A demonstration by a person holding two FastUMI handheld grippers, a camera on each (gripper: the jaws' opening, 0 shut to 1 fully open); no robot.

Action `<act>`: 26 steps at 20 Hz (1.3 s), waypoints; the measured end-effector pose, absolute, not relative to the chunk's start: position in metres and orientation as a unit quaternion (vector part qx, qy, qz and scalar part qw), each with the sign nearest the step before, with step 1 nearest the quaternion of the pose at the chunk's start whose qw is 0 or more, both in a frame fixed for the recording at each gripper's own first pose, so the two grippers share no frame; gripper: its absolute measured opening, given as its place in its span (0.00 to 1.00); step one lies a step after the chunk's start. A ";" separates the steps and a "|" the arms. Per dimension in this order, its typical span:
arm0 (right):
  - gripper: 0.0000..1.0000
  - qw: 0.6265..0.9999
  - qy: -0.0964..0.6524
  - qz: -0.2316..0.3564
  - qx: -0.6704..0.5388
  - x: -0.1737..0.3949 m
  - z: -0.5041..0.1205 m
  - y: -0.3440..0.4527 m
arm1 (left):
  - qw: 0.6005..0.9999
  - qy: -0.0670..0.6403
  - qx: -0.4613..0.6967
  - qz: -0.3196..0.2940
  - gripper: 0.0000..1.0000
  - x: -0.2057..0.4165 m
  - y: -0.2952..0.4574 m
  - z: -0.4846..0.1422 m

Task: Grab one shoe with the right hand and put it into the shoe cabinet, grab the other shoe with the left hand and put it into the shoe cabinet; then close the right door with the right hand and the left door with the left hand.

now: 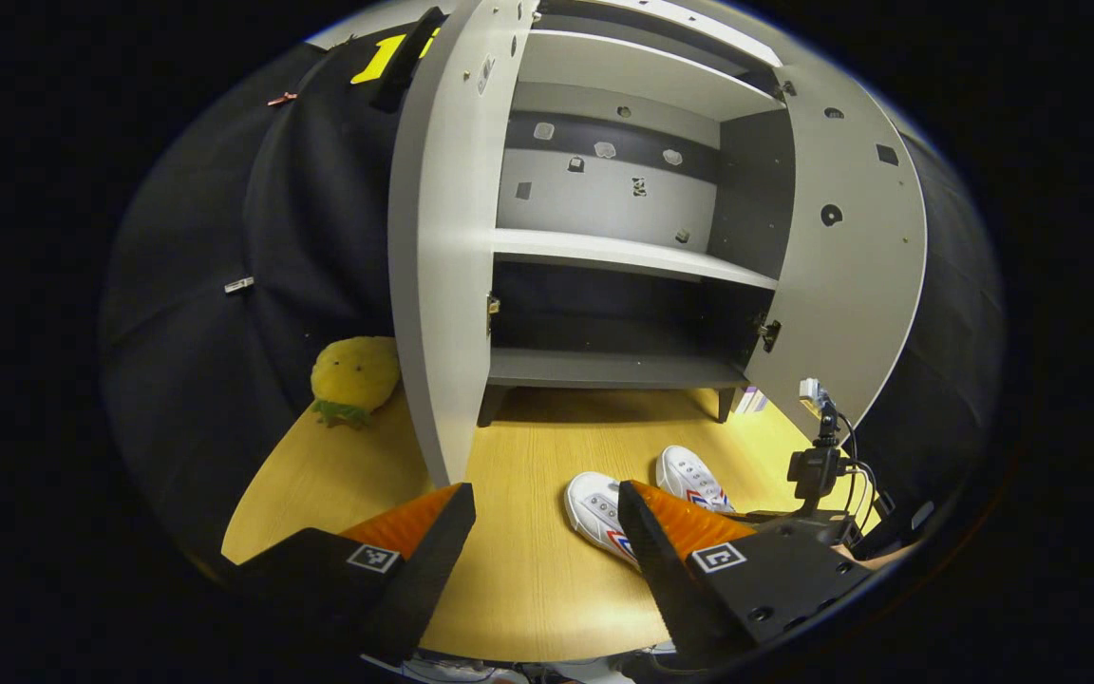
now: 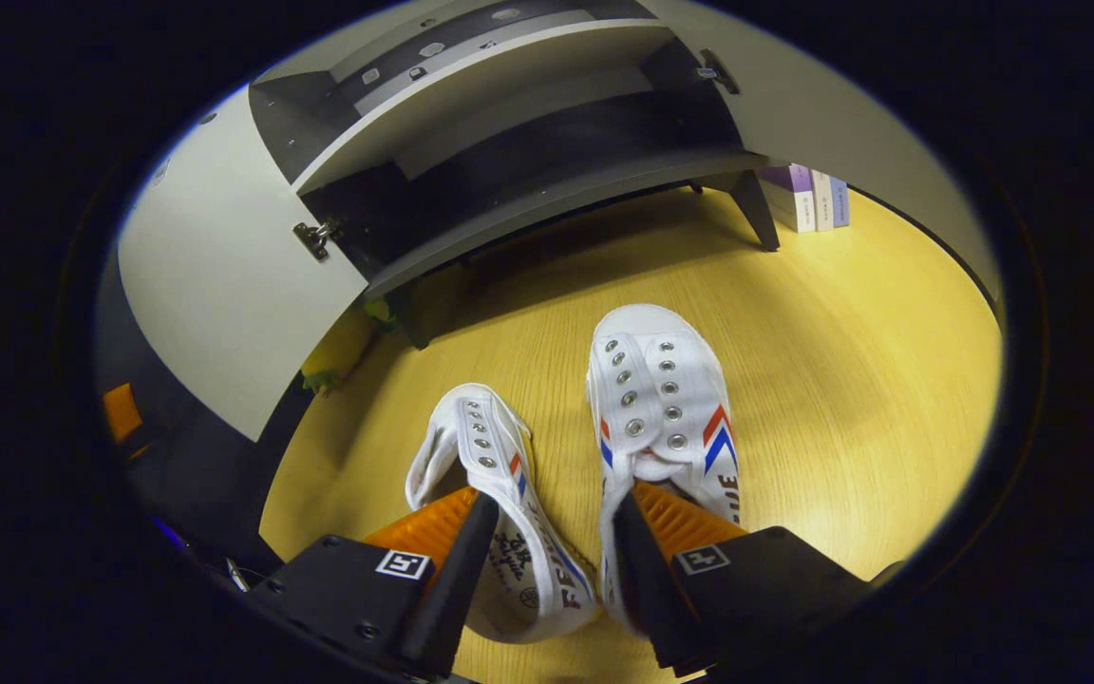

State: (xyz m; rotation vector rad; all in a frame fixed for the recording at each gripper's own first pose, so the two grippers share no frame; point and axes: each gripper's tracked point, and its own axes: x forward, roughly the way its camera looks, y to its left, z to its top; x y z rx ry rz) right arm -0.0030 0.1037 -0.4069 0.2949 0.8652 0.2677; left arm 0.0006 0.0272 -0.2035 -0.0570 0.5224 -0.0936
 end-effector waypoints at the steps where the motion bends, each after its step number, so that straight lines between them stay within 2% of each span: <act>1: 0.78 0.884 0.421 0.144 0.144 -0.006 -0.405 0.104 | 0.965 0.258 -0.027 -0.045 0.95 0.000 0.027 -0.202; 4: 0.81 0.877 0.426 0.151 0.164 -0.008 -0.397 0.100 | 0.965 0.259 -0.025 -0.043 0.95 -0.001 0.023 -0.204; 8: 0.81 0.867 0.421 0.102 0.246 0.005 -0.392 0.093 | 0.964 0.259 -0.028 -0.044 0.95 -0.001 0.013 -0.202; 12: 0.81 0.858 0.428 0.063 0.278 0.014 -0.399 0.089 | 0.965 0.259 -0.026 -0.042 0.95 -0.002 0.008 -0.201; 14: 0.81 0.861 0.438 0.033 0.258 0.016 -0.408 0.086 | 0.964 0.262 -0.030 -0.040 0.95 -0.004 0.007 -0.202; 16: 0.71 0.869 0.438 0.012 0.229 0.016 -0.413 0.082 | 0.962 0.267 -0.034 -0.037 0.96 -0.006 0.006 -0.205; 23: 0.75 0.867 0.432 0.012 0.250 0.007 -0.396 0.067 | 0.963 0.265 -0.036 -0.033 0.95 -0.009 0.011 -0.205; 26: 0.71 0.860 0.445 -0.009 0.252 0.018 -0.406 0.075 | 0.960 0.277 -0.035 -0.037 0.96 -0.009 0.011 -0.214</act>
